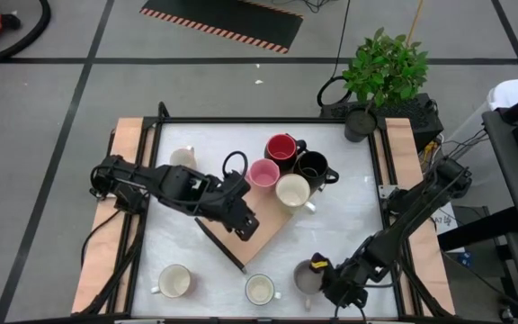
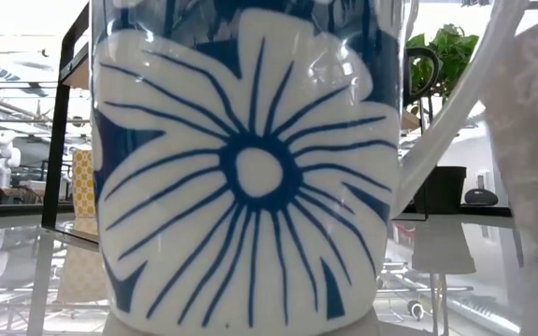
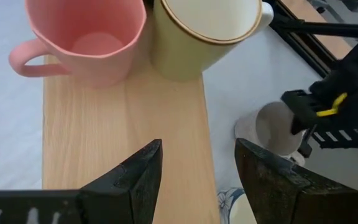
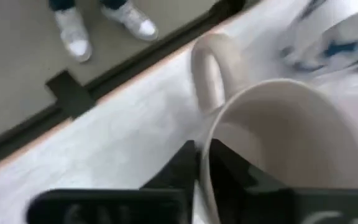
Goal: Place coffee mugs
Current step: Put the gray mug on top of the shelf
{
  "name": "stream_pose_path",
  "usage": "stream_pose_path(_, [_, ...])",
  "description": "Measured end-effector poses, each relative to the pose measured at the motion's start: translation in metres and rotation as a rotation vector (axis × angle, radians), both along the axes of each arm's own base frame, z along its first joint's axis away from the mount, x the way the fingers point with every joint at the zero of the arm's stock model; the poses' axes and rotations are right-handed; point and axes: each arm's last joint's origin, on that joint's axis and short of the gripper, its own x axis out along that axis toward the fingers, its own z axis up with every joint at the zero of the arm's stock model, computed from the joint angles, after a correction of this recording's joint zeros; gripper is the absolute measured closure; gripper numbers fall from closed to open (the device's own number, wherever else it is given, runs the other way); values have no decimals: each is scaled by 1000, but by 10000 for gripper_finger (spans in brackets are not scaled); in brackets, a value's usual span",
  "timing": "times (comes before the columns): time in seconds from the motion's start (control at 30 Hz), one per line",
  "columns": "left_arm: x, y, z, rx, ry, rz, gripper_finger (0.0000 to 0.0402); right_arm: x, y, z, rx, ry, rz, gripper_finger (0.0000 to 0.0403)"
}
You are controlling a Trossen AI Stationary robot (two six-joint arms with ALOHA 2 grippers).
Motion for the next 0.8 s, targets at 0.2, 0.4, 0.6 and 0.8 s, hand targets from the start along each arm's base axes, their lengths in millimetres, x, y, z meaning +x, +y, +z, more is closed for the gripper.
stream_pose_path(0.2, [-1,-2,0,33,8,-51,195,10,6,40,34,-19,-42,395])
stream_pose_path(0.4, [-1,-1,0,81,23,-113,195,17,0,77,31,7,-116,398])
stream_pose_path(0.6, [0,3,0,138,36,-180,195,27,-9,113,-53,-136,-109,400])
stream_pose_path(0.8, [-3,10,5,153,27,-189,195,38,-21,121,-163,-234,-40,400])
